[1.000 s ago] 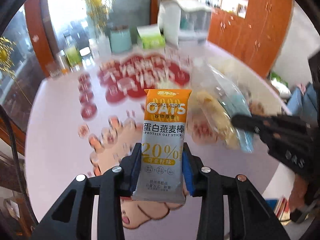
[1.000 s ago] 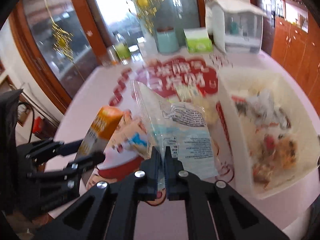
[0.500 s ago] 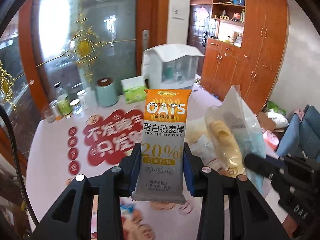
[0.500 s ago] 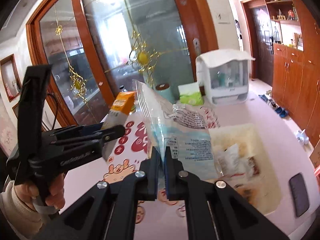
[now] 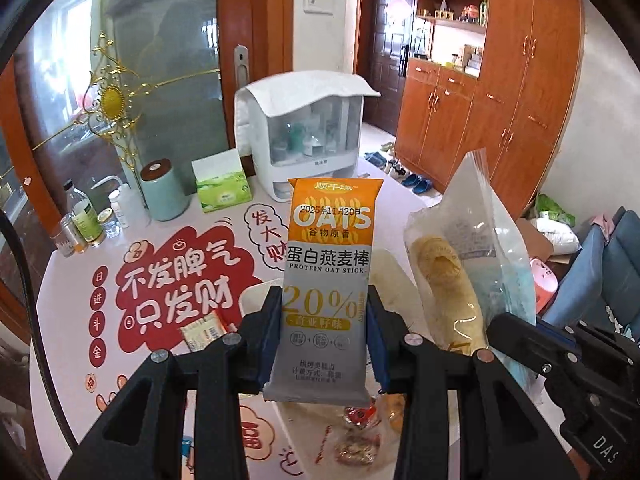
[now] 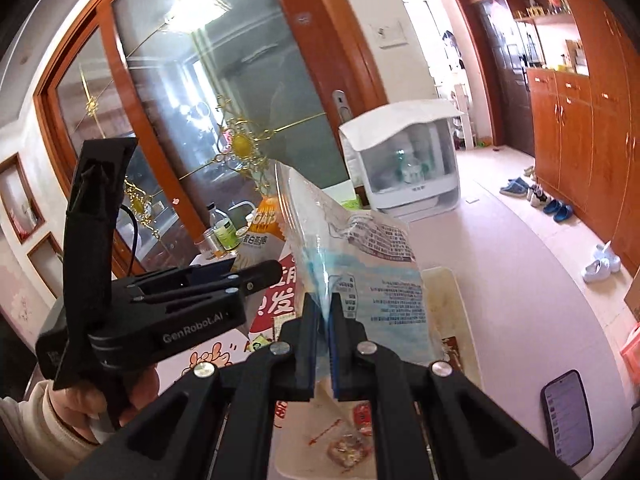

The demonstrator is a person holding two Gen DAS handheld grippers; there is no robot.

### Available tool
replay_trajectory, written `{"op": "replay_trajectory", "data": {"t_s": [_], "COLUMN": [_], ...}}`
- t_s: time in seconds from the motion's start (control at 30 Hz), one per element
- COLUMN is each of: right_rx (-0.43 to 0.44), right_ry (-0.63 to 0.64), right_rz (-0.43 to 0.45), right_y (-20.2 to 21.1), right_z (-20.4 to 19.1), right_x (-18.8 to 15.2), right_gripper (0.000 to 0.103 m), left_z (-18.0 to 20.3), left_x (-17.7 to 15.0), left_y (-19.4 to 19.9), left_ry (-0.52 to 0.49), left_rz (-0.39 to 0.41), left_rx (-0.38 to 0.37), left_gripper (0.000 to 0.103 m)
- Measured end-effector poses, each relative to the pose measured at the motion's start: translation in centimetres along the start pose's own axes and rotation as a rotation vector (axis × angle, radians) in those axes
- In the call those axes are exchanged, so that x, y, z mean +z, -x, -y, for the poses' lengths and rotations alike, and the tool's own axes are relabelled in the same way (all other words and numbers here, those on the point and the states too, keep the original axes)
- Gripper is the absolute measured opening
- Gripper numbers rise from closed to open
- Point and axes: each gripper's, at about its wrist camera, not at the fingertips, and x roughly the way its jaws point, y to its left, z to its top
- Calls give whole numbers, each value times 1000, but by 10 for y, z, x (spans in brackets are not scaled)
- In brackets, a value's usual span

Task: Organize snacks
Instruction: 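Carry the OATS bar and clear printed bag into the white tray and release both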

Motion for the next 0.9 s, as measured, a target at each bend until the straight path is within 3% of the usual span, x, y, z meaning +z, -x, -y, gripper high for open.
{"op": "replay_trajectory", "data": {"t_s": [0.53,0.57,0.6,0.67,0.7,0.77,0.83,0.9], "right_rx": [50,48,44,13,-5,-26,-46,-51], "right_ry": [-67,-67,-64,-50,-39,-15,10,26], "right_rz": [-138,-156,-177,-215,-227,-226,-211,-202], "right_y": [-37,-41,-45,-51,-53,-53,-50,-48], "right_z": [59,61,62,64,64,63,61,59], "right_x": [-7,-10,-12,-17,-19,-22,-23,-23], "right_gripper": [6,8,10,13,14,33,43,45], "left_z": [22,22,22,21,20,19,16,13], "left_x": [1,1,-1,-6,-9,-13,-16,-19], "left_y": [-46,-48,-52,-55,-55,-59,-60,-59], "left_ry": [4,2,0,-2,-7,-17,-9,6], "left_rz": [-99,-110,-128,-130,-126,-142,-159,-164], "left_rx": [90,94,101,133,145,161,172,170], "left_gripper": [41,56,81,95,95,95,95,95]}}
